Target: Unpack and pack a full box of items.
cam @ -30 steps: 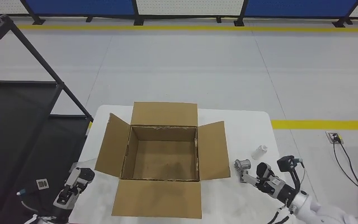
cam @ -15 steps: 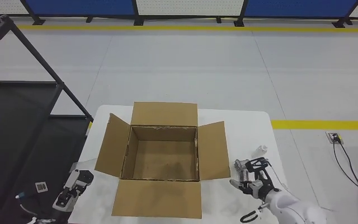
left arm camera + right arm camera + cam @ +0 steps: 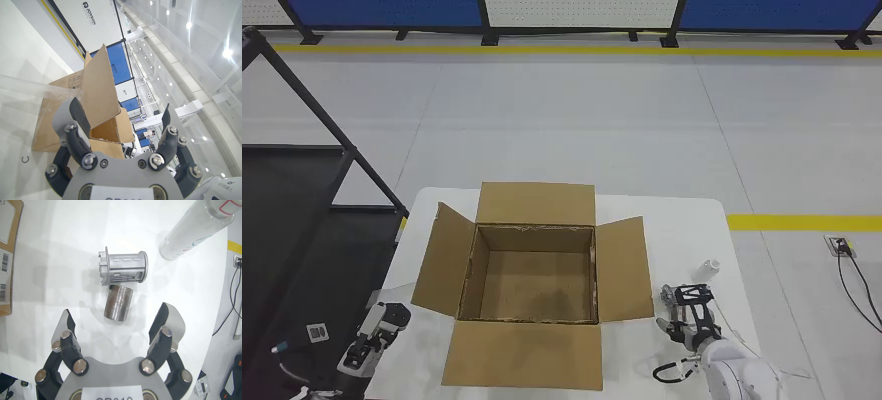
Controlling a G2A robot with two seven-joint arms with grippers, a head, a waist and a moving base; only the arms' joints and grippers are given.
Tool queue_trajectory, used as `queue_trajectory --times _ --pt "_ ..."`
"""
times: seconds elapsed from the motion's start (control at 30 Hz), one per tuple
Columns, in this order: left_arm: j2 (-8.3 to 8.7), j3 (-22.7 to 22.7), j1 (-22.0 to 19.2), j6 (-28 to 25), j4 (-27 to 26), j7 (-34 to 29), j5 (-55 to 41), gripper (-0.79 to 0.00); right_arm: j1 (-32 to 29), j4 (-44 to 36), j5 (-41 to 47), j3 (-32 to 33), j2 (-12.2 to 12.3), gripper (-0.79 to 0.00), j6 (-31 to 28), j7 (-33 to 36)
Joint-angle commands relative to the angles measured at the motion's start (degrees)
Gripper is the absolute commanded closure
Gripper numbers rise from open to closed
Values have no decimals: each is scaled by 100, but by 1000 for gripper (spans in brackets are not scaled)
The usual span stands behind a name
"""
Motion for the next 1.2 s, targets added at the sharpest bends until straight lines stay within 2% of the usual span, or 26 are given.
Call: queue_trajectory --times 0.0,0.07,0.13,0.17,0.5,0.57,0.6,0.63,0.67,0.87,1.17 --pt "1 -18 6 -3 9 -5 -12 -785 54 128 86 23 -9 -619 -6 -4" --pt "1 -31 12 -21 15 -6 -27 -785 103 231 160 37 -16 -576 -37 -20" --pt "2 -42 19 -27 20 -7 -26 -785 136 303 206 41 -24 -431 -47 -46" --pt "1 -46 22 -28 20 -3 -28 -785 150 339 227 38 -28 -391 -55 -51" --pt "-2 -61 44 -40 31 22 -34 -785 378 642 215 -39 -62 -326 -67 53" --pt "-3 -60 45 -39 29 28 -33 -785 398 664 209 -37 -63 -265 -71 81" --pt "-3 -59 46 -40 28 30 -31 -785 413 674 197 -35 -64 -209 -74 99" --pt "-4 -59 46 -45 27 32 -31 -785 425 676 188 -25 -64 -83 -74 112" --pt "-4 -58 47 -54 29 34 -29 -785 426 663 191 -2 -63 -12 -67 110" --pt "-7 -51 42 -50 28 54 -26 -785 116 185 300 402 -13 0 -170 20" --pt "-6 -27 -17 -51 38 24 -51 -785 -867 -1416 742 1424 82 0 -397 -113"
